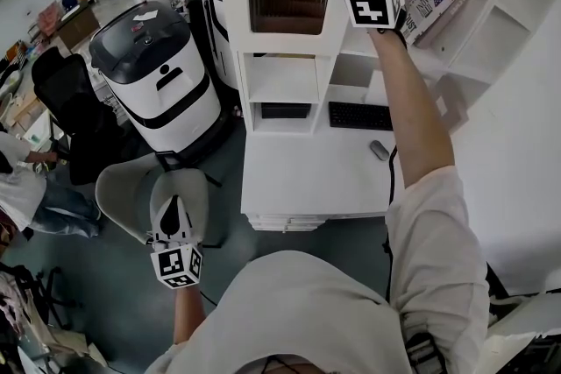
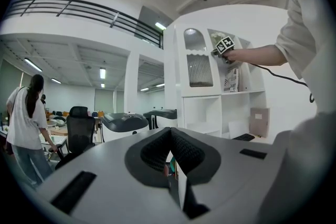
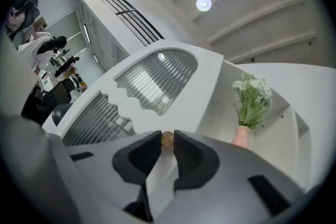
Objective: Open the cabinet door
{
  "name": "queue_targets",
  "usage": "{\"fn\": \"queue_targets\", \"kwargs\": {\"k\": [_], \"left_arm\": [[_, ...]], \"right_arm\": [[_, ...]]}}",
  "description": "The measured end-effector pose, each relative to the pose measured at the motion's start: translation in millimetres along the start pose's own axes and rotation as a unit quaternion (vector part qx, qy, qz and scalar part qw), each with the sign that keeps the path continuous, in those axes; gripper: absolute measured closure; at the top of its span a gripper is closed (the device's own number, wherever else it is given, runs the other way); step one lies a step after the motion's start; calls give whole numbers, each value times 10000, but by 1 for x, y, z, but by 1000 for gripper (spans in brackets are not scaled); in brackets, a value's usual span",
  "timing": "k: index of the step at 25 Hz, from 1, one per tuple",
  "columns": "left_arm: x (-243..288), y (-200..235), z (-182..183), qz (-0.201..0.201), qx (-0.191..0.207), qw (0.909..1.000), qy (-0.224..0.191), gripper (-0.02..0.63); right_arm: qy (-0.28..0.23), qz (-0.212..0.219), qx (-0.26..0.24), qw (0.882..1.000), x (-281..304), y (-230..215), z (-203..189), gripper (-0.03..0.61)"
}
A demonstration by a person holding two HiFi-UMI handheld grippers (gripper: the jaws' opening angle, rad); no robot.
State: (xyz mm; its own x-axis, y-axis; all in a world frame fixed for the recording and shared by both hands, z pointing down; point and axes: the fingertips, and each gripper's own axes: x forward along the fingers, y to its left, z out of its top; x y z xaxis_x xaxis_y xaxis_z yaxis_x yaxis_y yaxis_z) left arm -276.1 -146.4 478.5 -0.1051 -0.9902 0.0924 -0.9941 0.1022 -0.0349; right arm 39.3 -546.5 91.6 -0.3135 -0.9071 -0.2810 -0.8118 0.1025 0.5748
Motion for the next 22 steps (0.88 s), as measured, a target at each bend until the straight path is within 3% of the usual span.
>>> {"fn": "queue_targets", "kwargs": {"k": [22], "left_arm": [[4,-6,0,-170,18,9999,-11,615]], "right_arm": [[-671,64,-516,9964,-28,6,14,503]]}}
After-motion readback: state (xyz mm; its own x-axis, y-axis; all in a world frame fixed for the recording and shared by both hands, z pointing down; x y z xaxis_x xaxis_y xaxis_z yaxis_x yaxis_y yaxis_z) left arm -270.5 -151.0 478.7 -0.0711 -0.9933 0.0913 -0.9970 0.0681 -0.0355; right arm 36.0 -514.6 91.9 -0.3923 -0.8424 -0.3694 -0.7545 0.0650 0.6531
